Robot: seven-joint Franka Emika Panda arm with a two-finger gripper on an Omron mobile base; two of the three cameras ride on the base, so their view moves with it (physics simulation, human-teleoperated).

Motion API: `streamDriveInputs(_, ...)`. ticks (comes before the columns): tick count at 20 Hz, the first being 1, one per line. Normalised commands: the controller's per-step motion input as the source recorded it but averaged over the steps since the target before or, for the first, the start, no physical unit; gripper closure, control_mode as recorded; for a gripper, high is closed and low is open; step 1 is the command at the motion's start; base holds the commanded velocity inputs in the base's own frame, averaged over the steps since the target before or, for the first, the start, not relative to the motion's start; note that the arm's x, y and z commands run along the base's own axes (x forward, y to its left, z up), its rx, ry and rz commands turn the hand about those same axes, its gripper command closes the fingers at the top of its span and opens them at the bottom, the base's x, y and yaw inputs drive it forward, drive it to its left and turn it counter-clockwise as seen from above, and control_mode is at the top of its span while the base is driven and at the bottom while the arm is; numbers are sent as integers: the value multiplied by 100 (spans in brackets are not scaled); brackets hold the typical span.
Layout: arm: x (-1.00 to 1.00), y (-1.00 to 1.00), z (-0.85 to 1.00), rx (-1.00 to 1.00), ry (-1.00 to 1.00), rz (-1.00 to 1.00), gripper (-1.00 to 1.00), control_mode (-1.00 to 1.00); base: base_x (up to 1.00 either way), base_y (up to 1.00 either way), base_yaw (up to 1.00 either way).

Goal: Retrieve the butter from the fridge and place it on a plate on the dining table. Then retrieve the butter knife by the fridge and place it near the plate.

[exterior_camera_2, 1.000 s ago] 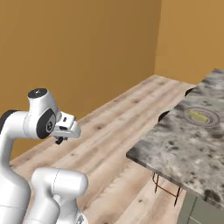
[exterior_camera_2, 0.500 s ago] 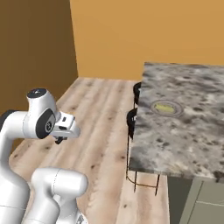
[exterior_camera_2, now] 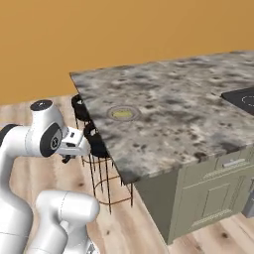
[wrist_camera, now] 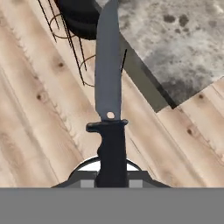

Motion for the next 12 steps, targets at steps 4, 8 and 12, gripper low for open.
streamDriveInputs(4,0,0,0,0,0,0,100,100,8,59,-84)
streamDriveInputs(8,0,0,0,0,0,0,100,100,0,72,-78)
streamDriveInputs(12,0,0,0,0,0,0,100,100,-6,62,-74)
